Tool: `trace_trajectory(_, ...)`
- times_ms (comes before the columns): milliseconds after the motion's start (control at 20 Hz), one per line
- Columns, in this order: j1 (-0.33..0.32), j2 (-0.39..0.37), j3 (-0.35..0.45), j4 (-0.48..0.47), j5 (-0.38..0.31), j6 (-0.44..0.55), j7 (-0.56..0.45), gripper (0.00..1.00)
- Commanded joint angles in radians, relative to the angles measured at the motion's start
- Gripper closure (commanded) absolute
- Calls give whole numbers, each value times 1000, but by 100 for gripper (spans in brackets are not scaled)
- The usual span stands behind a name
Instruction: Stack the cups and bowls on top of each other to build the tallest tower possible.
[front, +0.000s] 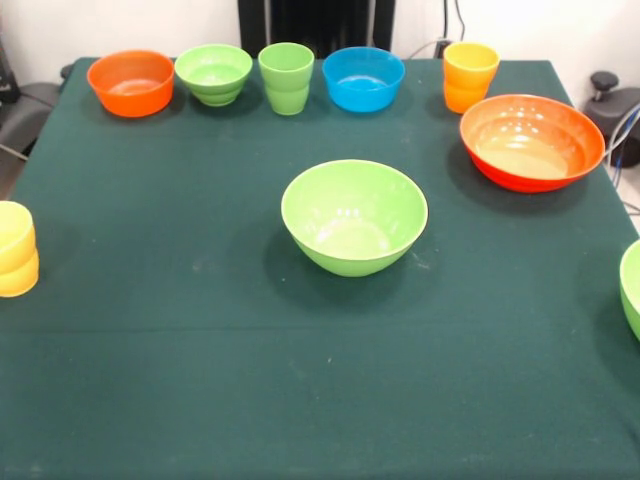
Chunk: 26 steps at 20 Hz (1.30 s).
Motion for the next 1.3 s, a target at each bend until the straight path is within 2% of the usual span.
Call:
trace_trajectory(50, -105, 0, 222, 170, -195, -154, -428, 100)
trace_trajectory(350, -176, 44, 281, 118, -248, -224, -476, 100)
trace_trajectory(950, -179, 49, 324, 107, -302, -242, -412, 100)
trace_trajectory(1300, -205, 111, 339, 21, -328, -243, -404, 100)
